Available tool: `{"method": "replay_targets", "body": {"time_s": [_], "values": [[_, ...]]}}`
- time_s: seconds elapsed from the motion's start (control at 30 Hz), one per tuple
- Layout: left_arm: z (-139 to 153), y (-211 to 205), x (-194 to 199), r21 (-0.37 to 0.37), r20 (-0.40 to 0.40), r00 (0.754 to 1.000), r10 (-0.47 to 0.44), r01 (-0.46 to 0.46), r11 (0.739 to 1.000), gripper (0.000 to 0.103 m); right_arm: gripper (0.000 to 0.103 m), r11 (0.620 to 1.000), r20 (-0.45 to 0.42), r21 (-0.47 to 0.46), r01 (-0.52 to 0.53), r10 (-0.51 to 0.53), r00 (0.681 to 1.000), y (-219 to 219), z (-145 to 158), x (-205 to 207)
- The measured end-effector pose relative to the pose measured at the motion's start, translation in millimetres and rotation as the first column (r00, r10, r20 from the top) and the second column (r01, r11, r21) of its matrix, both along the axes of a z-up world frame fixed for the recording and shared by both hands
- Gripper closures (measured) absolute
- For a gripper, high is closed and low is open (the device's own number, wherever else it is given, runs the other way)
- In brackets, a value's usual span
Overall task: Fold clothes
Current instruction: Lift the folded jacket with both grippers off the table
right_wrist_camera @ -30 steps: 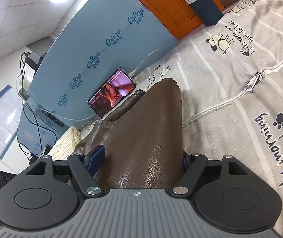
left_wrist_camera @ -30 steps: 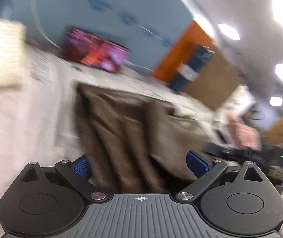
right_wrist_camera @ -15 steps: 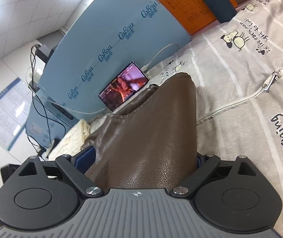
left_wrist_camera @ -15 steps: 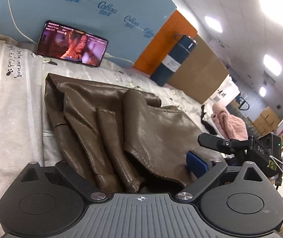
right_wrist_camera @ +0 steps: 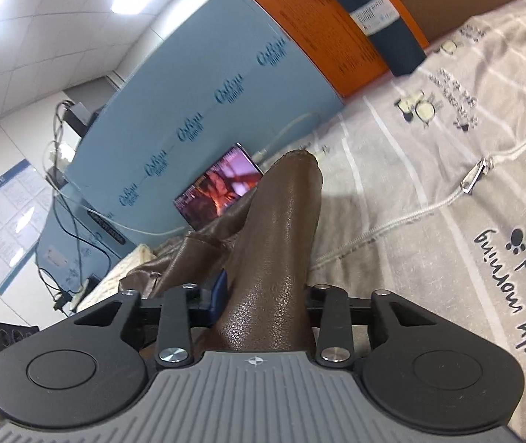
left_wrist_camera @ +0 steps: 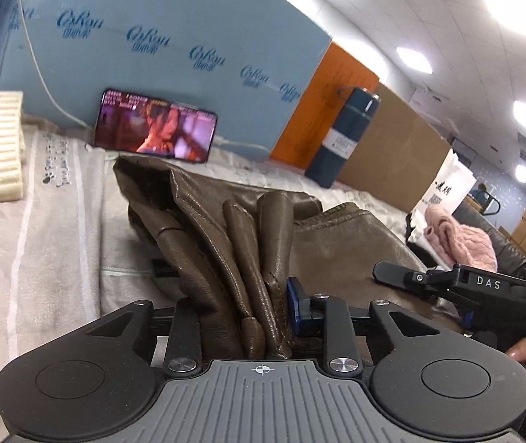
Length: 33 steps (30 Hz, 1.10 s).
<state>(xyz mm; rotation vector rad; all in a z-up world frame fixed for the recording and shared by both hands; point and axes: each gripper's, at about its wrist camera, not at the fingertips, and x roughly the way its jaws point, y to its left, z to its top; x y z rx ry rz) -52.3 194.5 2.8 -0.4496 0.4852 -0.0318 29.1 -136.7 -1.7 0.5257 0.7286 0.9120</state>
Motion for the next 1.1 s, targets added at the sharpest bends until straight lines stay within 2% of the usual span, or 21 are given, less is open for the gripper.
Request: {"method": "replay_targets", "body": {"time_s": [0.2, 0.37, 0.5, 0.63, 0.83, 0.93, 1.1], "values": [[16.0, -24.3, -0.5, 0.028, 0.046, 0.999, -0.026, 0.025, 0.999, 0.078, 0.078, 0.998, 0.04, 0.064, -0.019, 0.016, 0.999, -26.9, 16.9, -12.8], [29.5, -50.5, 15.7, 0.036, 0.099, 0.99, -0.098, 0.095, 0.995, 0.078, 0.079, 0.989, 0.045, 0.144, 0.023, -0.029, 0.999, -68.4, 31.1, -13.6], [34.5, -63.5, 46.1, -0.076, 0.126, 0.978, -0.169, 0.179, 0.981, 0.078, 0.079, 0.98, 0.071, 0.179, 0.09, -0.104, 0.992, -104.6, 39.9, -15.2], [38.8, -88.2, 82.9, -0.103, 0.176, 0.95, -0.259, 0.279, 0.955, 0.079, 0.079, 0.963, 0.102, 0.209, 0.17, -0.194, 0.976, -141.1, 47.2, -13.5], [47.0, -124.1, 144.1, -0.159, 0.239, 0.897, -0.373, 0.415, 0.896, 0.078, 0.079, 0.925, 0.164, 0.248, 0.289, -0.334, 0.928, -191.4, 55.5, -9.5], [56.4, -151.8, 177.6, -0.131, 0.264, 0.874, -0.408, 0.452, 0.882, 0.078, 0.079, 0.9, 0.194, 0.249, 0.358, -0.408, 0.892, -208.2, 61.0, -2.1], [69.0, -198.0, 228.5, -0.095, 0.318, 0.843, -0.433, 0.483, 0.87, 0.078, 0.079, 0.841, 0.247, 0.267, 0.47, -0.531, 0.81, -231.4, 66.2, 18.5]]}}
